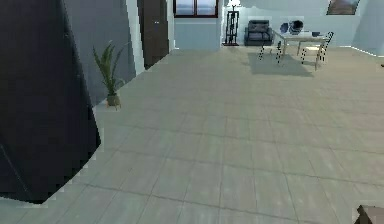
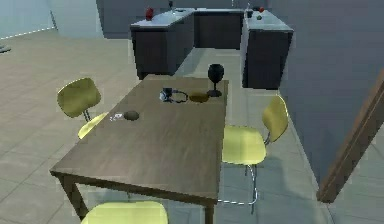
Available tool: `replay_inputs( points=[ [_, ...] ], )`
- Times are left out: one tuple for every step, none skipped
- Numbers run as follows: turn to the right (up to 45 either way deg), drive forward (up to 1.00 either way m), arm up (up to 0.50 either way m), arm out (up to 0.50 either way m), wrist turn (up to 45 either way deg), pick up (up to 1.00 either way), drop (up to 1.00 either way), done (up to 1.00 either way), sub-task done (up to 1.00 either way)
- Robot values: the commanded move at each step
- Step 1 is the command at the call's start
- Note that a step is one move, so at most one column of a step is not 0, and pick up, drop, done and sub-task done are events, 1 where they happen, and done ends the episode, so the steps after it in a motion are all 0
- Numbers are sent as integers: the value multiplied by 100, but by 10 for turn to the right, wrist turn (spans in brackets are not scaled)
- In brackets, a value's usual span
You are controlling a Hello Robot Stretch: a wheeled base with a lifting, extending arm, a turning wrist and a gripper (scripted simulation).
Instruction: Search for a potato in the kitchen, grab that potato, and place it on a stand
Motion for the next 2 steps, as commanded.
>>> replay_inputs(
  points=[
    [0, 55, 0, 0, 0, 0, 0, 0, 0],
    [450, 0, 0, 0, 0, 0, 0, 0, 0]
  ],
)
